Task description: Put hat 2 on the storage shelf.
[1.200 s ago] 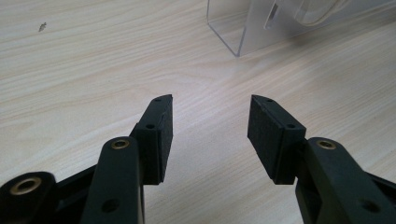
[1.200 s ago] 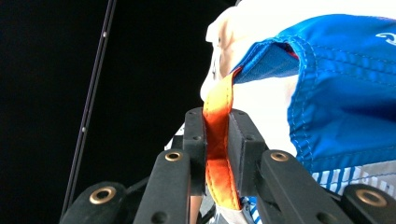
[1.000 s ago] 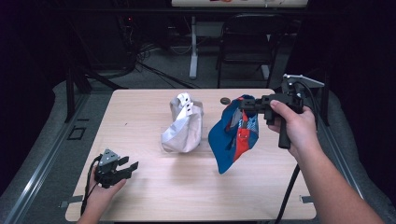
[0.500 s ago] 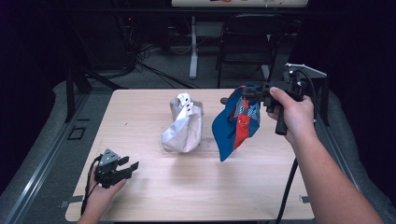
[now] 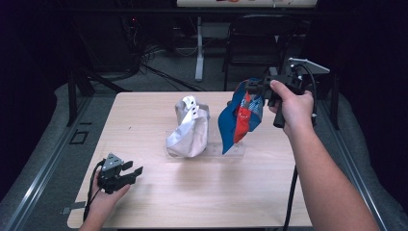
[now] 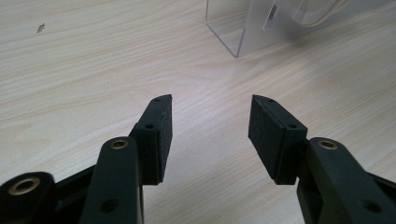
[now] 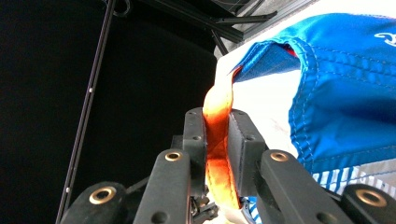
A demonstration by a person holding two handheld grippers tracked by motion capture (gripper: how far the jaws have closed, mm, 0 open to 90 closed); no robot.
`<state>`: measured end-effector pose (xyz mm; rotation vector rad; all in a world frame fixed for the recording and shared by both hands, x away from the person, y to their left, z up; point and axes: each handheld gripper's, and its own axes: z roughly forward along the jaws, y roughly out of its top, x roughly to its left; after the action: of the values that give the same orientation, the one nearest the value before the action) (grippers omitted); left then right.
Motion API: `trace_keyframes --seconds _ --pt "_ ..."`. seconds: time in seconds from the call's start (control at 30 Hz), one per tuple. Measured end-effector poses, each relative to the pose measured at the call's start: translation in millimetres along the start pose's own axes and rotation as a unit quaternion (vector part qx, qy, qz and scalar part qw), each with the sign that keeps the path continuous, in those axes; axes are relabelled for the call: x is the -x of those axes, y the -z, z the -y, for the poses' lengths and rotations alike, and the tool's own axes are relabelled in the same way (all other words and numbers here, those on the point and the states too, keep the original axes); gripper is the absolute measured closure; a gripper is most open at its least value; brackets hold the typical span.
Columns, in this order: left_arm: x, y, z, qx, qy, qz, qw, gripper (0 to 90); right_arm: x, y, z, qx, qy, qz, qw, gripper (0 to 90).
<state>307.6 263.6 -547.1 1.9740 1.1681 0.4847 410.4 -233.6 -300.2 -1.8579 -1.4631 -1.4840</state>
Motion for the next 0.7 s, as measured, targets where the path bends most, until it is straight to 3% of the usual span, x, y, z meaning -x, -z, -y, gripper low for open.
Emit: trace_keyframes --seconds 0.33,0.6,0.7 --pt "-0.4 0.5 -0.8 -0.003 -0.001 0.001 1.0000 50.1 -0.9 -4.5 -7.4 0.010 0.000 0.011 0.9999 78.5" --pt "0.7 -0.5 -1.1 -0.001 -0.001 0.002 1.0000 50.1 5.1 -1.5 -11.8 0.021 -0.004 0.019 0.9996 78.5" --pt "0.4 -0.4 -1.6 -0.001 -0.002 0.002 1.0000 50.1 11.9 -3.0 -13.2 0.024 -0.017 0.023 0.9993 78.6"
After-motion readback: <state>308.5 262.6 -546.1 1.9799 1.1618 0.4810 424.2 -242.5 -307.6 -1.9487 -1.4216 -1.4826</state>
